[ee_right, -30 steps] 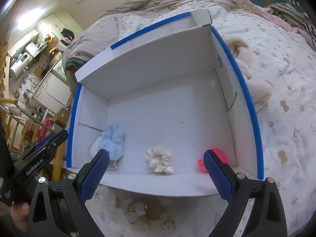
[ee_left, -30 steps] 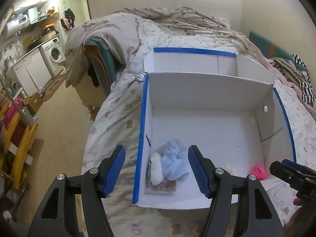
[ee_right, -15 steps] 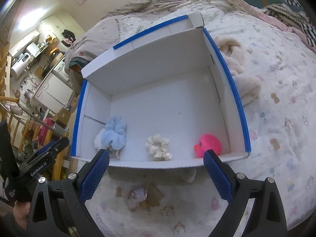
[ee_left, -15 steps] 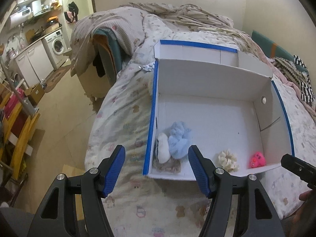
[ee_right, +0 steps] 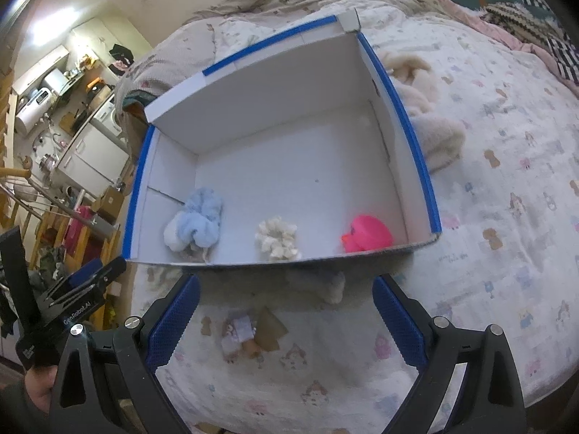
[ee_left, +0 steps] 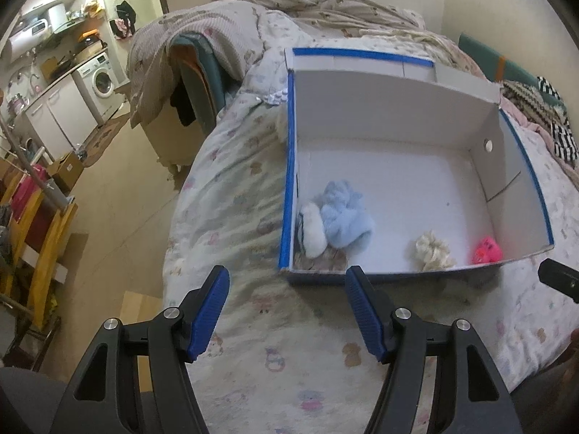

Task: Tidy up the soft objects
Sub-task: 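Withdraw both open tools up and out of the box, then lower the left tool and grasp the clear plastic bag beside the box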

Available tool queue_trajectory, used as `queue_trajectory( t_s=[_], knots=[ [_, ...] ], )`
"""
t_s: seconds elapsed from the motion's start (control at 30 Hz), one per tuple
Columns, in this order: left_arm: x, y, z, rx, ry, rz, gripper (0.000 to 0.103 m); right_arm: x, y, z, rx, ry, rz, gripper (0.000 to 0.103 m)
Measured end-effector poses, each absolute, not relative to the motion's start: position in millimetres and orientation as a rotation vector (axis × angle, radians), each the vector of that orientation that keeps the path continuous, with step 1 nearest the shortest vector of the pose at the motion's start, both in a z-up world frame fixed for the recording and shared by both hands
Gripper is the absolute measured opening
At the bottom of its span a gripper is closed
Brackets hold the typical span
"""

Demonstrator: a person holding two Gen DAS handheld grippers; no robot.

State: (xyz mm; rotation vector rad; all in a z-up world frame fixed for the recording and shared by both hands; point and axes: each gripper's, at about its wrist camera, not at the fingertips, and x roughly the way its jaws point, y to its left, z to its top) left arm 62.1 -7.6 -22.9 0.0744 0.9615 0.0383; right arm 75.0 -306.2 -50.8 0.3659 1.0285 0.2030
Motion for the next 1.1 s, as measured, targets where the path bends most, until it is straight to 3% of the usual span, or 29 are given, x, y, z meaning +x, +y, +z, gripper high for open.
queue_trajectory(
  t_s=[0.83, 1.1],
  knots=[
    [77, -50, -76, -0.037, 1.242, -0.144, 0.064, 93, -315, -105, 0.427, 1.254, 0.1, 0.102],
    [77, -90, -116, 0.01, 1.383, -0.246, 0.064, 97, -309, -113, 0.426, 1.278, 0.089, 0.102]
  ],
)
